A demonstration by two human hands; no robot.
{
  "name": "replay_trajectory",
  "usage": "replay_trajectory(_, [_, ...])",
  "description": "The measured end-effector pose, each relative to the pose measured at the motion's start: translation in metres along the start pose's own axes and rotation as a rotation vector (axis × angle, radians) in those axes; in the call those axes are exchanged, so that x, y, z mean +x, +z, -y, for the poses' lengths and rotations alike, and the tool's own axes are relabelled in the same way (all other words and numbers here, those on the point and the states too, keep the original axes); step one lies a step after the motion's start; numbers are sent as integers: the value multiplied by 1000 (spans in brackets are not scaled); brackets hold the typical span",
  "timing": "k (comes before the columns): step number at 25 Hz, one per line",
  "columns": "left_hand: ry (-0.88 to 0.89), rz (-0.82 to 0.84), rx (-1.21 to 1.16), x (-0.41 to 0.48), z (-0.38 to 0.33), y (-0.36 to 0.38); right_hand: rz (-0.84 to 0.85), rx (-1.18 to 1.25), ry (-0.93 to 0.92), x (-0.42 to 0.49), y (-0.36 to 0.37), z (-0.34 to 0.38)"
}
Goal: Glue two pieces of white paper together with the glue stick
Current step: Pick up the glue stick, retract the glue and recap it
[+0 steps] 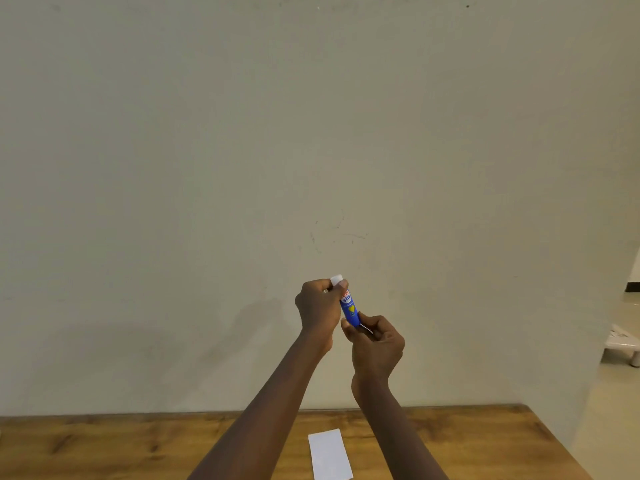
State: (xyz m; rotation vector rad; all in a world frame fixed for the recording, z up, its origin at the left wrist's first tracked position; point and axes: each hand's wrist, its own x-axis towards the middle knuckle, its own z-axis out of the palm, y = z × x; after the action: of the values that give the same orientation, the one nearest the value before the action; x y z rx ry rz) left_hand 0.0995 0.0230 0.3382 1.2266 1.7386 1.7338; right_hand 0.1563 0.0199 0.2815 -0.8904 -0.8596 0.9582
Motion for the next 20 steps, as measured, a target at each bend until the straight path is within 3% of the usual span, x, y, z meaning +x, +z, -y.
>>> replay_trajectory(2, [-1, -23, -40, -3, -3, 3, 5, -48, -76, 0, 0, -1])
replay_trajectory(4, [-20, 46, -167, -1, -8, -4, 146, 30, -34, 4, -6, 1])
replay_trajectory(6, [-35, 171, -291, 3, -12, -15, 361, 314, 257, 9, -14, 10])
replay_trajectory(8, [-12, 287, -332, 5, -13, -23, 471, 439, 547, 10, -19, 17])
replay_trajectory(13, [51, 383, -288, 1, -11, -25, 439, 680, 811, 8, -16, 22])
replay_trajectory(20, [80, 359, -226, 1, -11, -19, 309, 853, 721, 1, -11, 20])
